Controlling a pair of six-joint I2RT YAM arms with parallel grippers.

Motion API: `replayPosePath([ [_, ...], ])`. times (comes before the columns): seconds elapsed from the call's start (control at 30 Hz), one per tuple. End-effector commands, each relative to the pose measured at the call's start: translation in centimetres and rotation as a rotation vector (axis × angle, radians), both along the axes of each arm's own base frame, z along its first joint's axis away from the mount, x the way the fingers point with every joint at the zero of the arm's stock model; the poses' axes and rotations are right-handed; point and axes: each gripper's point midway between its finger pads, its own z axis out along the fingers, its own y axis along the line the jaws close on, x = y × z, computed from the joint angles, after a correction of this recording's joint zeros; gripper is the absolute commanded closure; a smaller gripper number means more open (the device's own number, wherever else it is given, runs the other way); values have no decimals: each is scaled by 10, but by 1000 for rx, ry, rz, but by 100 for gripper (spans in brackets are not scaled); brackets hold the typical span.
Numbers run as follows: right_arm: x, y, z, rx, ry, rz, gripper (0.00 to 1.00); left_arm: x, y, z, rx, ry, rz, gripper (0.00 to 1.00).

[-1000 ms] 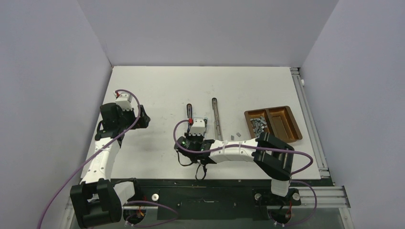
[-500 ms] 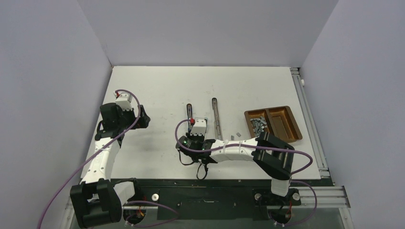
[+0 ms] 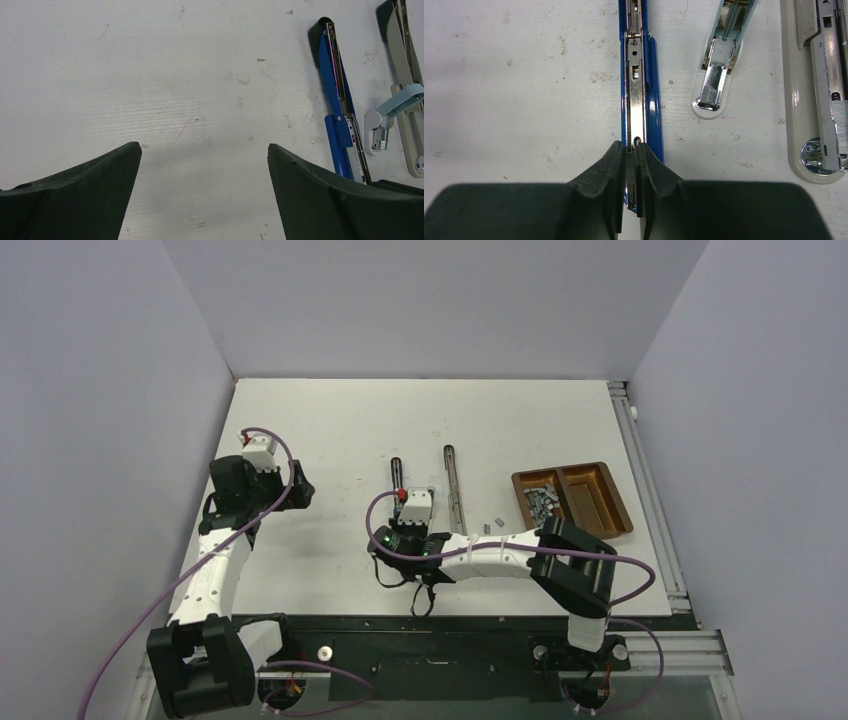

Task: Load the staples into the stapler
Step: Install the staple into the stapler.

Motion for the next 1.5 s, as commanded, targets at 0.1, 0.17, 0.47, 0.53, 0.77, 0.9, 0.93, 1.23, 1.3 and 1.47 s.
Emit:
replayPosePath([
  [0.1,5,-2,27,53,-62,-27,91,8,-1,19,-5,-66,-10,4],
  [0.17,5,-2,26,53,-58,-26,91,8,-1,19,-6,-66,-9,4],
  [0.47,6,-3,32,63,-71,-30,91,8,-1,19,-5,-65,-10,4],
  [0.53,6,-1,36,65,-81,-26,91,7,-1,19,-6,-65,-11,4],
  [0.77,5,-2,40,74,-87,-26,91,7,-1,20,-6,-68,-11,4],
  [0.9,4,-1,31,60,-71,-21,91,8,-2,20,-9,-69,-12,4],
  [0.93,4,-1,29,59,-65,-21,91,8,-2,20,-9,-68,-12,4],
  [1.23,4,-1,16,49,-42,-17,91,8,-1,21,-8,-68,-13,4],
  [1.3,4,-2,14,46,-41,-20,91,8,-2,21,-8,-70,-14,4],
  [1.47,5,-2,14,51,-38,-20,91,9,-2,22,-7,-71,-14,4],
])
